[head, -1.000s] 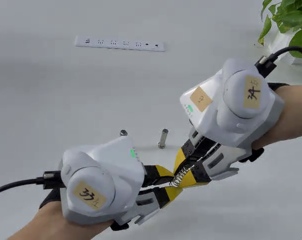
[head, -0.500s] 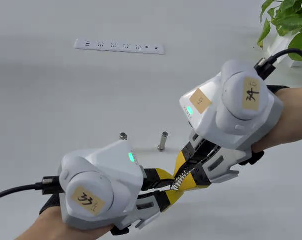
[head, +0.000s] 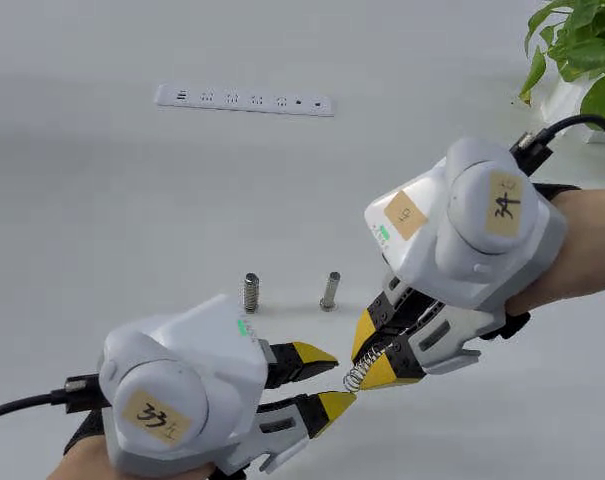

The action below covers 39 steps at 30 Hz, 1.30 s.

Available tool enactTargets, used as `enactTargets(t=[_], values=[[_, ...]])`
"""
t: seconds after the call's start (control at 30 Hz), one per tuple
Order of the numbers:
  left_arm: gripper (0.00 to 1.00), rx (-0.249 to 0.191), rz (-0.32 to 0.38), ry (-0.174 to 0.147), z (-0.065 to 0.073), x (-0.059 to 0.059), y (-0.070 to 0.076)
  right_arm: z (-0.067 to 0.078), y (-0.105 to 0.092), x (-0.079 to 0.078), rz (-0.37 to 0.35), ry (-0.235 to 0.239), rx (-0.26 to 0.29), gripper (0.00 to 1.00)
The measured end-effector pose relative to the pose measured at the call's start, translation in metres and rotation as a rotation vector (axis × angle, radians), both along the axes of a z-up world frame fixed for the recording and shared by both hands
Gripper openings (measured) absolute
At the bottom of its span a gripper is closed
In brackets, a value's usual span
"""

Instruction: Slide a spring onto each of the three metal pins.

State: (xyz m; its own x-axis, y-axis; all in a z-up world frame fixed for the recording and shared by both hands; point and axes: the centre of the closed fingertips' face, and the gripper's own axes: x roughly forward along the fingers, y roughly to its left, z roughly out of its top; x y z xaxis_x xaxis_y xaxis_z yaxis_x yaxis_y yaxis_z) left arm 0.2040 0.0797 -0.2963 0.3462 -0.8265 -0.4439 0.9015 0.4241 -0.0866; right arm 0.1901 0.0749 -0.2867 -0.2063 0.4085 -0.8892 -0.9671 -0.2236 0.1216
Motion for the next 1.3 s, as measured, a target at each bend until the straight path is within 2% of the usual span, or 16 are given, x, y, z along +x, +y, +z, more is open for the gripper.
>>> enactTargets(t=[0.3,0.63,0.73,0.87,0.93,1.3], values=[[0.32,0.013,0.107,0.030,-0.010,0.008,0.027,-0.003,-0.007,0.001,0.000,0.002,-0.013,0.08],[0.50,0.023,0.196,0.033,-0.013,0.015,0.048,-0.004,-0.019,0.005,-0.019,-0.001,-0.030,0.08],[0.54,0.027,0.220,0.028,-0.014,0.018,0.053,-0.003,-0.023,0.007,-0.025,-0.003,-0.034,0.08],[0.63,0.028,0.245,0.041,-0.016,0.019,0.057,-0.003,-0.027,0.012,-0.035,-0.013,-0.039,0.08],[0.68,0.028,0.260,0.037,-0.016,0.021,0.060,-0.003,-0.029,0.016,-0.038,-0.023,-0.041,0.08],[0.87,0.054,0.255,0.039,-0.021,0.020,0.063,-0.004,-0.034,0.033,-0.034,-0.058,-0.061,0.08]])
